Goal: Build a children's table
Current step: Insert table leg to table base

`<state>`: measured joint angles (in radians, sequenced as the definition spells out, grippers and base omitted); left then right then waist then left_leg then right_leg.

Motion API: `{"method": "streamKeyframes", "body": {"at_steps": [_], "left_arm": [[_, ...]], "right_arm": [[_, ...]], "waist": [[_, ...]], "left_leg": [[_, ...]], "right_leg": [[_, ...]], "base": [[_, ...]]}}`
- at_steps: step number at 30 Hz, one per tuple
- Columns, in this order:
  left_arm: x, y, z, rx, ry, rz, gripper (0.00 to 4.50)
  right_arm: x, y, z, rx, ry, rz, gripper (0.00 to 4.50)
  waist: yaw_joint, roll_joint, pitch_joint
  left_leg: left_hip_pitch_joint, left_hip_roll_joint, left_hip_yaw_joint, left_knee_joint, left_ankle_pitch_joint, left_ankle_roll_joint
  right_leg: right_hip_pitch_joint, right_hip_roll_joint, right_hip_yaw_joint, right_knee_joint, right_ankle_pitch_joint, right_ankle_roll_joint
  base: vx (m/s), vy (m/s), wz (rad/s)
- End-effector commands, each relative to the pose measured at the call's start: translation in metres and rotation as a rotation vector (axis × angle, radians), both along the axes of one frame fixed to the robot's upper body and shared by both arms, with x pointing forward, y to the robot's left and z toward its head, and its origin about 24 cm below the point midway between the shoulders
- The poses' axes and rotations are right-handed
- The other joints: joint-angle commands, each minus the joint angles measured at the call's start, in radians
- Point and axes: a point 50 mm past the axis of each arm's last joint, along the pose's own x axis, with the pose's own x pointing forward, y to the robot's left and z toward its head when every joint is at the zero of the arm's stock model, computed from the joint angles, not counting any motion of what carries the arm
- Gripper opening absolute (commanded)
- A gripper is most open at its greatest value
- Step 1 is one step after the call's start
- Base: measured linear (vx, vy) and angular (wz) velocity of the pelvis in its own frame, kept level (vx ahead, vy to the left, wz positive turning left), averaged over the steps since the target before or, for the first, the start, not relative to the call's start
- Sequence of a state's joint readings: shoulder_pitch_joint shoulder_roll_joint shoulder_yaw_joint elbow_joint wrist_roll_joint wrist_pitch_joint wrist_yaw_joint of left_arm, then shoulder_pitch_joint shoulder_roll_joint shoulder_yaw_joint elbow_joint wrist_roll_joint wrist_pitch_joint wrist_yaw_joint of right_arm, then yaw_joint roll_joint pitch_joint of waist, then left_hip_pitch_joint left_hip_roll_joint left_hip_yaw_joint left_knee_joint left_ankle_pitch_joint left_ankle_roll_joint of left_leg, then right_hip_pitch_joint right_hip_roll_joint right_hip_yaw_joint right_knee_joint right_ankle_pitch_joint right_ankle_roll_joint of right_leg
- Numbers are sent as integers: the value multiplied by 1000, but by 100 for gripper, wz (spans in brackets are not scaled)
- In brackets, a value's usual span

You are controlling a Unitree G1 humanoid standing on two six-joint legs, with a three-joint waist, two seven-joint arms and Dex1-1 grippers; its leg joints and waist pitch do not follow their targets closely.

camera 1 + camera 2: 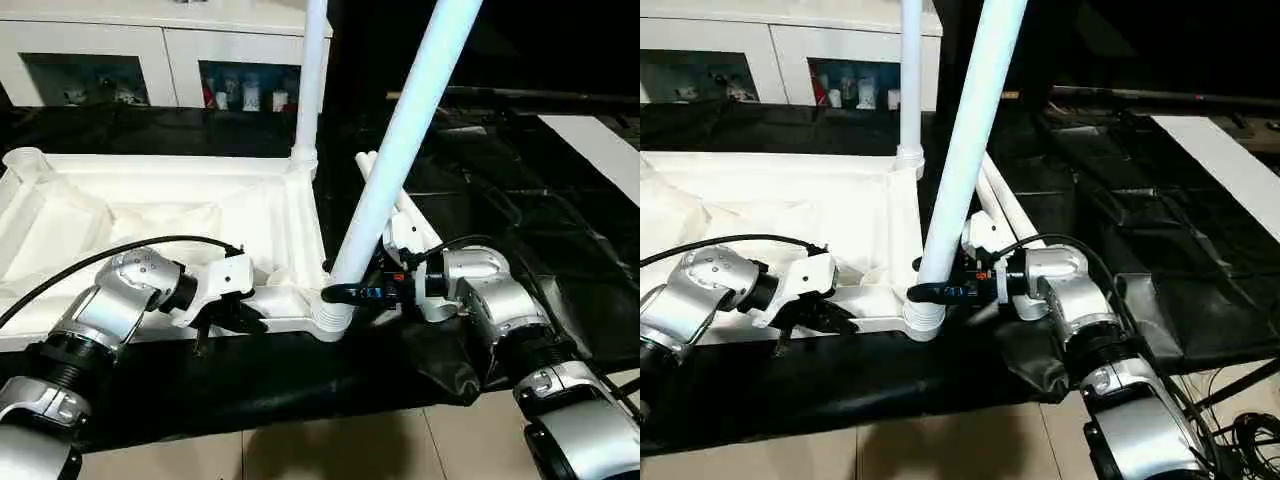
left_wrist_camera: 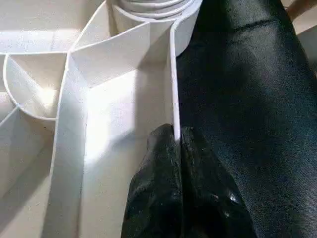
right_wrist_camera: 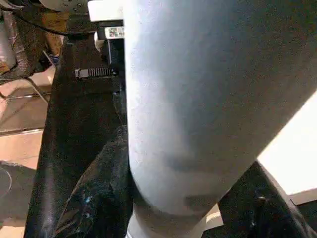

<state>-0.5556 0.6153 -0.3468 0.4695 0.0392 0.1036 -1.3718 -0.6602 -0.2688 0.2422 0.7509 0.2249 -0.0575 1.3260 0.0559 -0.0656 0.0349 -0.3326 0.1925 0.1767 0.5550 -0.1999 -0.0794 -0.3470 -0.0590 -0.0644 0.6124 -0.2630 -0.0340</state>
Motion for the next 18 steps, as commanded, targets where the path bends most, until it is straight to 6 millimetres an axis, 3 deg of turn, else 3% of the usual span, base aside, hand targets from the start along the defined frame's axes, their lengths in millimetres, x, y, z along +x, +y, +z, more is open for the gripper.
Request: {"method": "streamKeyframes", "body": {"at_steps": [1,8,10,14,16,17,18], "left_arm": [[3,-5,5,17,-19,-39,0],[1,-5,3,29,2,-80,0],[1,-5,2,30,-2,-76,0],[1,-5,2,18,-3,-60,0],[0,-4,1,17,0,-57,0],[0,-4,1,17,1,-57,0],[-1,-3,0,17,2,-56,0]], "right_arm": [[-45,-6,-74,-371,222,178,182],[-44,-3,-75,-382,190,202,182],[-33,5,-65,-262,199,93,182],[-4,10,-44,-38,264,-209,182],[0,5,-41,27,310,-270,182],[1,4,-40,36,317,-279,182],[1,1,-40,53,333,-295,182]], "waist": [[-5,13,-21],[-6,13,-24],[-6,14,-23],[-12,16,-19],[-18,16,-18],[-21,17,-18],[-22,19,-19]], "left_leg": [[0,58,-12,-65,-123,59],[-1,58,-11,-61,-103,71],[-1,58,-11,-63,-111,70],[2,63,-17,-73,-205,20],[-1,63,-21,-77,-218,13],[4,64,-21,-77,-238,6],[5,64,-19,-75,-226,7]], "right_leg": [[16,-91,60,-68,-35,-216],[18,-91,59,-62,27,-231],[17,-90,59,-62,11,-231],[11,-98,64,-79,-176,-207],[10,-98,64,-80,-198,-203],[7,-97,65,-83,-220,-204],[5,-96,66,-81,-187,-210]], "base": [[0,0,0],[0,0,0],[0,0,0],[0,0,0],[0,0,0],[0,0,0],[0,0,0]]}}
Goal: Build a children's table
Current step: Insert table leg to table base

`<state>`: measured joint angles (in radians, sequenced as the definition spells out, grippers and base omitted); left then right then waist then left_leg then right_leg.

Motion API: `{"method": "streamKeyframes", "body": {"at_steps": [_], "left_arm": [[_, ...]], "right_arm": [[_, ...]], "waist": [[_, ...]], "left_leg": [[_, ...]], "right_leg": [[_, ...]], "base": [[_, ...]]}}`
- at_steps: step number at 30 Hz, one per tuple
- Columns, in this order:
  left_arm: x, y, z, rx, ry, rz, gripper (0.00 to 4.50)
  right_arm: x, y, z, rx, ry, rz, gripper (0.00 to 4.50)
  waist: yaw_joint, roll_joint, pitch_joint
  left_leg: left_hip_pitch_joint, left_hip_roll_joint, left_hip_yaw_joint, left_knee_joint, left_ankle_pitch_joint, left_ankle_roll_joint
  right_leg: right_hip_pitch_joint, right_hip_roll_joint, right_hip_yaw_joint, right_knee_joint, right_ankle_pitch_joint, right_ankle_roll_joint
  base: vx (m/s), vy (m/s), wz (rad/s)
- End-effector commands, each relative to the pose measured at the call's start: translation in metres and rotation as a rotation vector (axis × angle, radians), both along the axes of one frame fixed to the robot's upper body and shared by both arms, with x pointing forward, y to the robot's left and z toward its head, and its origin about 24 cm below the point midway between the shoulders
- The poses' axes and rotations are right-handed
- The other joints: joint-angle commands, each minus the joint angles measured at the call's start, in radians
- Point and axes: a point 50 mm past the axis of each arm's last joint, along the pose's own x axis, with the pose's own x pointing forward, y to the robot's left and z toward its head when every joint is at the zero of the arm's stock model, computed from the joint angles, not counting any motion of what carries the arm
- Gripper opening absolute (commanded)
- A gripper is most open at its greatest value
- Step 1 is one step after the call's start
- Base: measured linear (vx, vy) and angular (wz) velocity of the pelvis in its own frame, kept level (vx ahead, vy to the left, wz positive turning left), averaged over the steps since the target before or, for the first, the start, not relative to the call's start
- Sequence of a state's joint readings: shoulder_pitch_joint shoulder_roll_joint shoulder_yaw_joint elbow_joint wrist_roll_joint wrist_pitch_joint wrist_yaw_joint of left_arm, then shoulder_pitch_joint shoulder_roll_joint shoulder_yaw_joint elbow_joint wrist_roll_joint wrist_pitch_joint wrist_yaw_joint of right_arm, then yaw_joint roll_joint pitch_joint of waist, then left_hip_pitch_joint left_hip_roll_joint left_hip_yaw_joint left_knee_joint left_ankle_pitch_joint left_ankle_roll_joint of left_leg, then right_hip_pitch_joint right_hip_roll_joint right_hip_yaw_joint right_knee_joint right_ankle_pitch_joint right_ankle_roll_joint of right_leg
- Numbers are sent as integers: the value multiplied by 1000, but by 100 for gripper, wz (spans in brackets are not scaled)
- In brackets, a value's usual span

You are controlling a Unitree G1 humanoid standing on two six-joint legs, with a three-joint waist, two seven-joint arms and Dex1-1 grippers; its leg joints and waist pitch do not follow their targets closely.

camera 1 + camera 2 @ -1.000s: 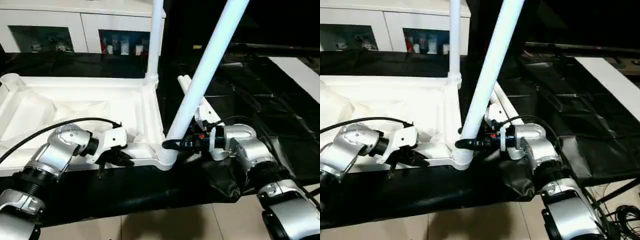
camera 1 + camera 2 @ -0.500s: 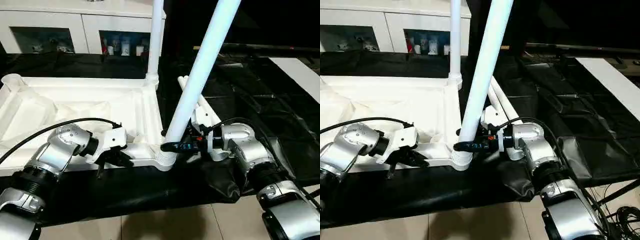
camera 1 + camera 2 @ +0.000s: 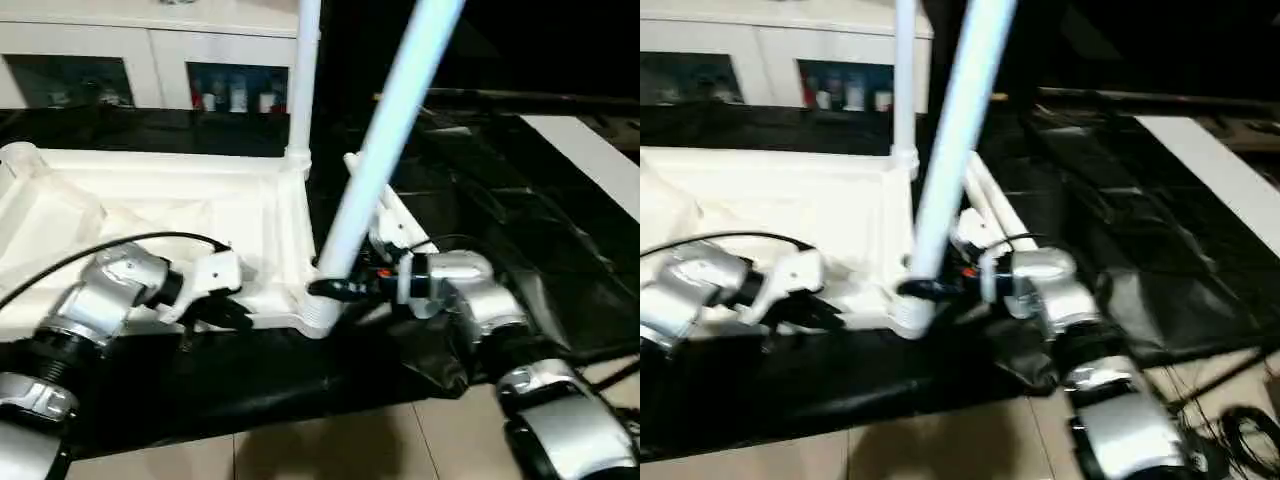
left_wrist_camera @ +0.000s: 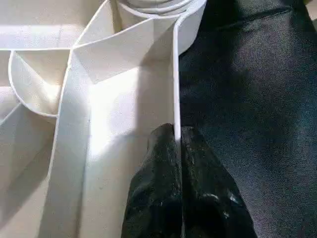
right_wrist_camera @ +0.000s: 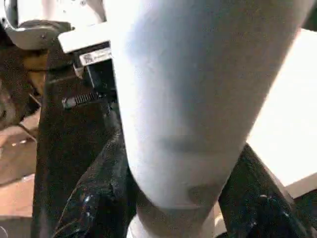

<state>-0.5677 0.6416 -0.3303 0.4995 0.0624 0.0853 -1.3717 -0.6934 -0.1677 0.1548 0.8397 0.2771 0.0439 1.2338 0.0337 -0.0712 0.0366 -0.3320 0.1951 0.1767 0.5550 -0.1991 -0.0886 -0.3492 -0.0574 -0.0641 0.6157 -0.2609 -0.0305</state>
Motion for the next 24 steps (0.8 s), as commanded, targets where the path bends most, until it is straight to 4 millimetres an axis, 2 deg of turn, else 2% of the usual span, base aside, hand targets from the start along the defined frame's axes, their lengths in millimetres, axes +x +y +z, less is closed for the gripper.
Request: {"method": "streamKeyframes", "body": {"at_steps": [1,3,6,9,12,15,18,20,21,24], "left_arm": [[-5,-15,-5,-22,25,-83,0],[-7,-15,-7,-22,34,-85,0],[-8,-16,-8,-22,33,-84,0],[-9,-16,-9,-26,36,-83,0],[-11,-16,-11,-29,42,-83,0],[-12,-15,-13,-31,44,-73,0],[-14,-15,-14,-33,46,-71,0],[-15,-16,-14,-34,47,-71,0],[-15,-16,-14,-34,47,-71,0],[-15,-15,-15,-28,47,-74,0]], "right_arm": [[-11,-20,-38,-100,190,-119,182],[-17,-25,-43,-119,174,-100,182],[-14,-27,-39,-53,198,-159,182],[-12,-30,-36,-12,215,-189,182],[-10,-34,-35,21,230,-236,182],[-6,-41,-34,117,291,-354,182],[-8,-42,-36,144,316,-385,182],[-10,-41,-38,137,314,-379,182],[-10,-41,-38,137,314,-379,182],[-16,-36,-38,65,250,-289,182]], "waist": [[0,26,-22],[1,25,-25],[2,25,-29],[5,24,-30],[7,24,-30],[14,23,-35],[16,21,-34],[19,24,-31],[19,23,-31],[20,25,-31]], "left_leg": [[3,62,-19,-75,-221,17],[2,61,-17,-73,-193,23],[1,60,-15,-69,-152,37],[1,60,-13,-66,-132,46],[3,60,-12,-67,-128,46],[1,62,-9,-62,-90,53],[-1,60,-7,-60,-78,59],[-1,59,-7,-61,-85,57],[0,59,-6,-61,-96,52],[1,59,-7,-63,-102,44]], "right_leg": [[8,-97,65,-82,-172,-217],[12,-96,64,-76,-105,-223],[16,-95,62,-68,-26,-239],[19,-94,61,-64,17,-250],[20,-93,61,-64,16,-257],[21,-94,58,-57,70,-262],[22,-94,58,-56,78,-259],[21,-95,57,-59,53,-253],[20,-95,58,-61,38,-248],[19,-94,58,-61,28,-241]], "base": [[0,0,0],[0,0,0],[0,0,0],[0,0,0],[0,0,0],[0,0,0],[0,0,0],[0,0,0],[0,0,0],[0,0,0]]}}
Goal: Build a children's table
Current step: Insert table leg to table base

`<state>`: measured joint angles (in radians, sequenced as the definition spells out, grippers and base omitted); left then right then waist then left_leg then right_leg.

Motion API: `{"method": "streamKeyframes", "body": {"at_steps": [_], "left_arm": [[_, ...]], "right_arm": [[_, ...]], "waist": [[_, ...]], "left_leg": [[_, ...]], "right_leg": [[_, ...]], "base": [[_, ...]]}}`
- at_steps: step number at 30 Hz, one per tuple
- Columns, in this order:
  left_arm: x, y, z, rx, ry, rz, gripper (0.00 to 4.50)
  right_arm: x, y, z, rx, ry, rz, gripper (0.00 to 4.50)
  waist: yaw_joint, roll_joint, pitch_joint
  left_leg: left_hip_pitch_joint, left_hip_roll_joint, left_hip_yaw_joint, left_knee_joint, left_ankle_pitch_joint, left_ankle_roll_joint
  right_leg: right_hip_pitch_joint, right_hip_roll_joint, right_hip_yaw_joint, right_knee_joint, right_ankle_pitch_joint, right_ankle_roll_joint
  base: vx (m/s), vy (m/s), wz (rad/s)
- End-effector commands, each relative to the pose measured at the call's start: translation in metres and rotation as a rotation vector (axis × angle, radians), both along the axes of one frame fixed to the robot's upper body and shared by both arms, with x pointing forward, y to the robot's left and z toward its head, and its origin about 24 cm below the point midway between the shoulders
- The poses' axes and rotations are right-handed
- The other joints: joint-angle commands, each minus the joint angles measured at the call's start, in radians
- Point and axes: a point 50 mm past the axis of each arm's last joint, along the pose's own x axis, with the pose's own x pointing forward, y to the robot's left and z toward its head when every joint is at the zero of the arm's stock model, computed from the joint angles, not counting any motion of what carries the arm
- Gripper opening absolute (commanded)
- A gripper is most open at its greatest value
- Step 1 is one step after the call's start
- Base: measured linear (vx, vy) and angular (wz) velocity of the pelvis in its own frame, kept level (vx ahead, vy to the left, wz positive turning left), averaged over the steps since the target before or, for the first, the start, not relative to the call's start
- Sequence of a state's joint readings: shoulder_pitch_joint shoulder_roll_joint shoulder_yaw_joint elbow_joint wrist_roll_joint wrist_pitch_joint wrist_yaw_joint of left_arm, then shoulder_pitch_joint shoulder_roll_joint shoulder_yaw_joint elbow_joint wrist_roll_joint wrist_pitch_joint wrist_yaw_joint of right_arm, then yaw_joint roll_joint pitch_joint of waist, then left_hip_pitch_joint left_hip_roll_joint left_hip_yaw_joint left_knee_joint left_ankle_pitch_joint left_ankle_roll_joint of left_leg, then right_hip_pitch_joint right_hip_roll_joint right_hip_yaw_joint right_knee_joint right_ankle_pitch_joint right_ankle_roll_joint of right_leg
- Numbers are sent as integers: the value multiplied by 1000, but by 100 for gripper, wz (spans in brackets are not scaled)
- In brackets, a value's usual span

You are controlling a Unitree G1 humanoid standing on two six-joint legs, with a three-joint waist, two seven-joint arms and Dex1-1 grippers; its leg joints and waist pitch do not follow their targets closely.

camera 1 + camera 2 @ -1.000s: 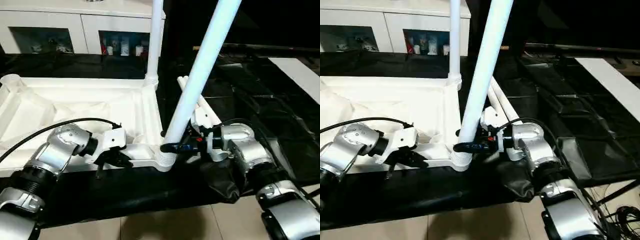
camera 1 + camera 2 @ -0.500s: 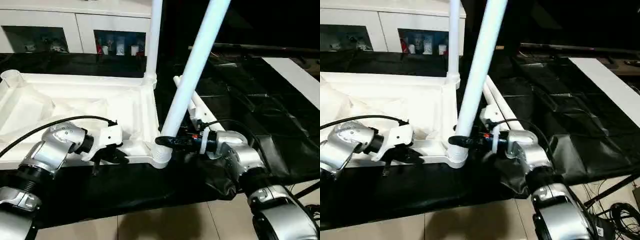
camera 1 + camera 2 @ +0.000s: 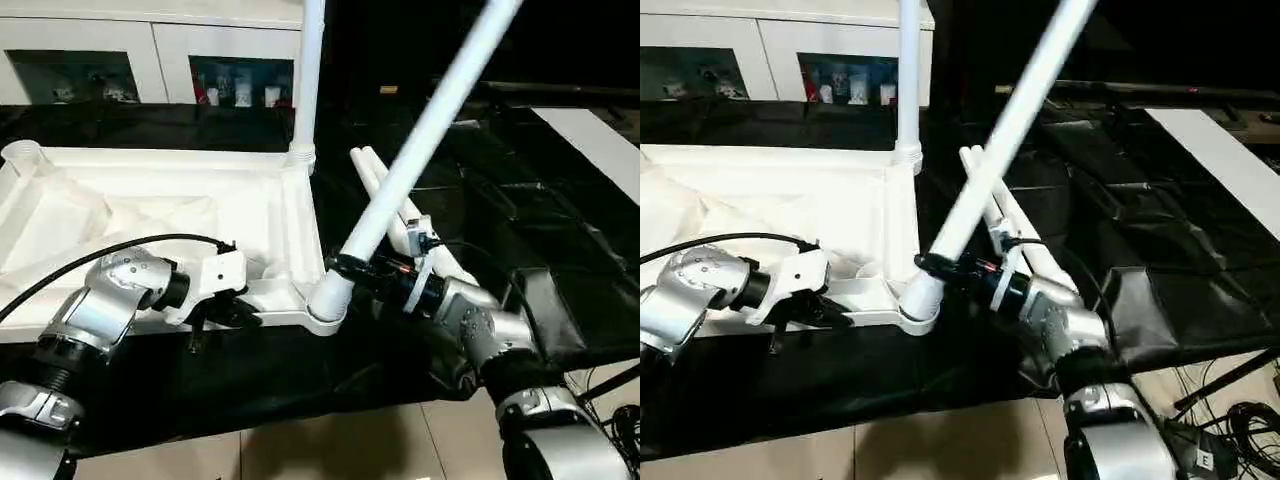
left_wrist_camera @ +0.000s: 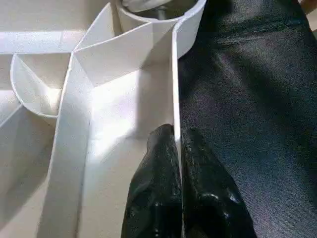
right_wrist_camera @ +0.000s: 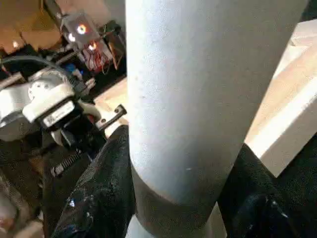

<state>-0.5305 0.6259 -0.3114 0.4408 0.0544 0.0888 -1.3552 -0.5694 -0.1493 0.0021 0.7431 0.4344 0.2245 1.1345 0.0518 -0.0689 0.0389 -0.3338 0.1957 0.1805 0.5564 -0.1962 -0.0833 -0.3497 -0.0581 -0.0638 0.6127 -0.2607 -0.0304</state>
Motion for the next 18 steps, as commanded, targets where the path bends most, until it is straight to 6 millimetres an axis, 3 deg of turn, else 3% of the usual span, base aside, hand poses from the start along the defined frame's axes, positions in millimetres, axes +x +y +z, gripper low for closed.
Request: {"method": "streamKeyframes", "body": {"at_steps": [1,8,11,18], "left_arm": [[-10,-8,-14,12,70,-66,0],[-9,-8,-13,24,60,-68,0],[-8,-8,-13,29,56,-68,0],[-8,-7,-12,36,54,-70,0]], "right_arm": [[-9,-13,-20,-183,34,-6,182],[-6,-2,0,-295,-126,141,182],[-5,2,5,-355,-180,214,182],[-6,9,12,-407,-226,294,182]], "waist": [[0,20,-34],[-2,17,-37],[-3,17,-35],[-3,15,-38]], "left_leg": [[2,56,-12,-63,-93,39],[2,54,-12,-58,-55,65],[3,53,-11,-58,-68,63],[2,52,-12,-54,-39,78]], "right_leg": [[21,-92,57,-57,47,-236],[25,-90,58,-52,103,-238],[24,-90,57,-54,84,-240],[27,-88,57,-48,130,-246]], "base": [[0,0,0],[0,0,0],[0,0,0],[0,0,0]]}}
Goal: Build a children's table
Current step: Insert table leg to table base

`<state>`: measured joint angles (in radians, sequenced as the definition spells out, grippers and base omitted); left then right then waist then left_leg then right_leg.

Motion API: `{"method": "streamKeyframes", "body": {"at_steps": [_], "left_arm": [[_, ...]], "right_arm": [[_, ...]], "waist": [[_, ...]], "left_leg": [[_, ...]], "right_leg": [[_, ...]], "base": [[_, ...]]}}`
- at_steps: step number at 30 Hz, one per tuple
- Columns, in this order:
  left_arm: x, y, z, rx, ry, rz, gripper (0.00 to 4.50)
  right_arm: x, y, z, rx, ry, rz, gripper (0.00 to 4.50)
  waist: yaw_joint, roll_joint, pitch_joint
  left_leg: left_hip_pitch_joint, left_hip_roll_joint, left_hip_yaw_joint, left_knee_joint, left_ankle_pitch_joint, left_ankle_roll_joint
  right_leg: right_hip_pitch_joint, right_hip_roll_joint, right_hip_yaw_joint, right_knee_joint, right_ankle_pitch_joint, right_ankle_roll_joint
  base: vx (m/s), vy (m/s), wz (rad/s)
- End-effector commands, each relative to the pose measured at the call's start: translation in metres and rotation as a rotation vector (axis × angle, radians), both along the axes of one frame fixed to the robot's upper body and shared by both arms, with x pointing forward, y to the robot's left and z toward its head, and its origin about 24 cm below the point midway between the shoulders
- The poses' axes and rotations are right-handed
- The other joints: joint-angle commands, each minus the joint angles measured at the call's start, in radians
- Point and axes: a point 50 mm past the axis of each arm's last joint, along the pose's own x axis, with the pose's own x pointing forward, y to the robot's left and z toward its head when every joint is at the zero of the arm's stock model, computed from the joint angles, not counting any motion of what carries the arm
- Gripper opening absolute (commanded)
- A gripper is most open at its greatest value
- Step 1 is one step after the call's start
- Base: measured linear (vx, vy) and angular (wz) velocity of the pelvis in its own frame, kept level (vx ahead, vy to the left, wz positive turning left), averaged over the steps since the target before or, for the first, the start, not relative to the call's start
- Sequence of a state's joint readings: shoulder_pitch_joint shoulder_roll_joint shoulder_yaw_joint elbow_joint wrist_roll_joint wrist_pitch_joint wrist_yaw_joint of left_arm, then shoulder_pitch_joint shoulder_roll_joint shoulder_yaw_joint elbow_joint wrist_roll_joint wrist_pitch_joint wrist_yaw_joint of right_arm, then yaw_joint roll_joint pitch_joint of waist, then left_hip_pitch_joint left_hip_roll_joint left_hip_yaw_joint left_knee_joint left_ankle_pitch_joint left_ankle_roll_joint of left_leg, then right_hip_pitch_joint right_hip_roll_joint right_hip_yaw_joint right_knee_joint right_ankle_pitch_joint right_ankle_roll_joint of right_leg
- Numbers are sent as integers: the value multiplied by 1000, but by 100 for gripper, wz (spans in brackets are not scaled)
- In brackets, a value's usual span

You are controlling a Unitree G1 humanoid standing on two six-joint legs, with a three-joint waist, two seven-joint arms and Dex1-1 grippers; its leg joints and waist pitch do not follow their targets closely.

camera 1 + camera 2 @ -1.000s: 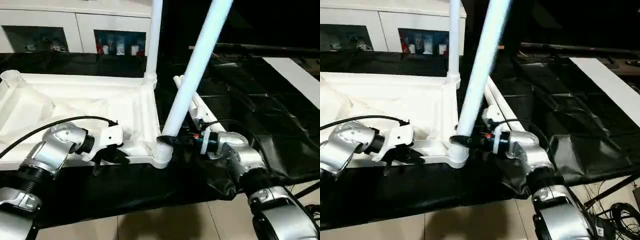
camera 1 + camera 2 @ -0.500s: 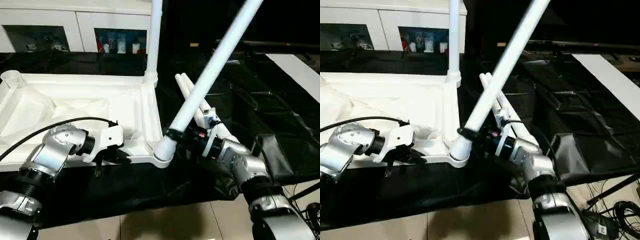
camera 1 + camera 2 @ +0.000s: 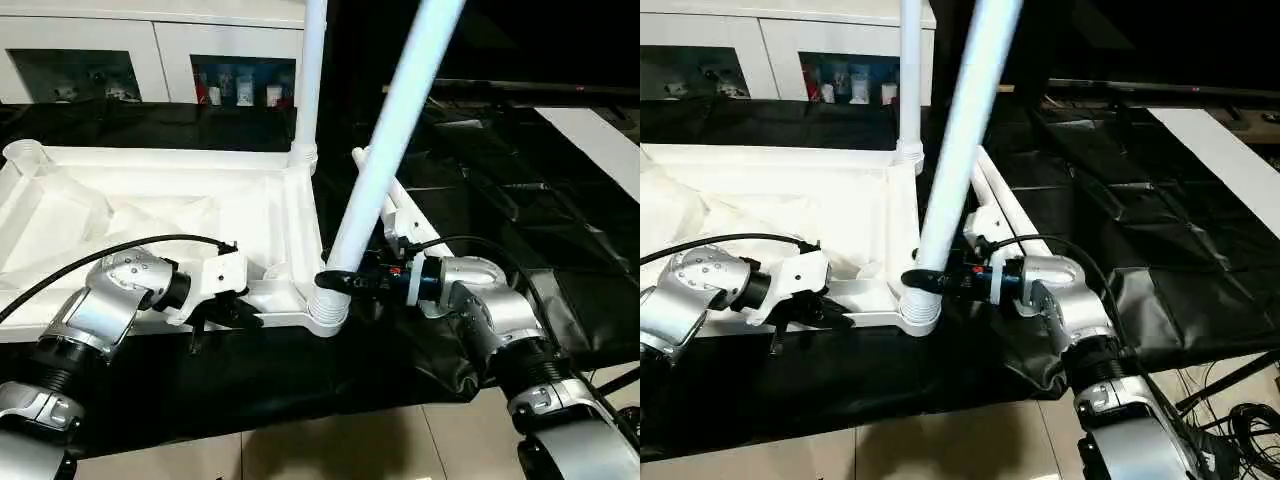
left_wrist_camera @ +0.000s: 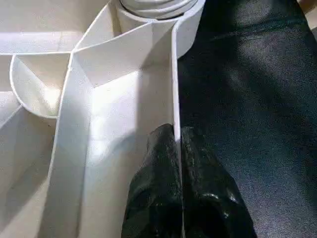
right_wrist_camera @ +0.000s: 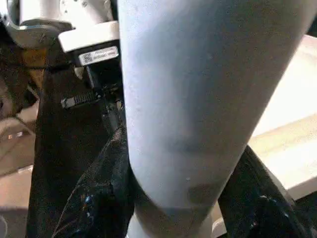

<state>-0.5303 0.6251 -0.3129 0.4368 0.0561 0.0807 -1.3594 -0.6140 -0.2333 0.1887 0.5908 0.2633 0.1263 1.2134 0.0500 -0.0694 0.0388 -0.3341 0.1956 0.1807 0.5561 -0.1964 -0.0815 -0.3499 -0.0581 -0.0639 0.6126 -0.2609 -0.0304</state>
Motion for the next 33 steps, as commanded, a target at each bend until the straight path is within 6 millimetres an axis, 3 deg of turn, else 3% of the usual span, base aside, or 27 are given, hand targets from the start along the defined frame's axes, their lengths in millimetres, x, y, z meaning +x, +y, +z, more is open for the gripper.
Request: {"method": "streamKeyframes", "body": {"at_steps": [1,8,13,22,33], "left_arm": [[-7,-6,-13,37,59,-57,0],[-6,-6,-13,39,59,-56,0],[-6,-6,-13,42,59,-57,0],[-6,-5,-13,45,59,-52,0],[-5,-5,-12,43,51,-47,0]], "right_arm": [[-7,-4,-20,-131,58,25,182],[-8,-1,-24,-180,66,66,182],[-7,-2,-32,-181,121,34,182],[-3,-26,-53,-104,289,-178,182],[-15,-31,-64,-96,234,-219,182]], "waist": [[-2,15,-38],[1,15,-42],[1,15,-41],[3,18,-44],[5,15,-42]], "left_leg": [[3,52,-12,-54,-39,76],[4,52,-11,-49,-13,89],[3,53,-12,-51,-47,73],[4,55,-11,-51,-66,52],[6,55,-13,-54,-97,40]], "right_leg": [[27,-88,57,-48,130,-246],[29,-87,57,-42,174,-254],[29,-89,57,-44,129,-257],[29,-89,56,-42,137,-267],[26,-90,56,-47,105,-249]], "base": [[0,0,0],[0,0,0],[0,0,0],[0,0,0],[0,0,0]]}}
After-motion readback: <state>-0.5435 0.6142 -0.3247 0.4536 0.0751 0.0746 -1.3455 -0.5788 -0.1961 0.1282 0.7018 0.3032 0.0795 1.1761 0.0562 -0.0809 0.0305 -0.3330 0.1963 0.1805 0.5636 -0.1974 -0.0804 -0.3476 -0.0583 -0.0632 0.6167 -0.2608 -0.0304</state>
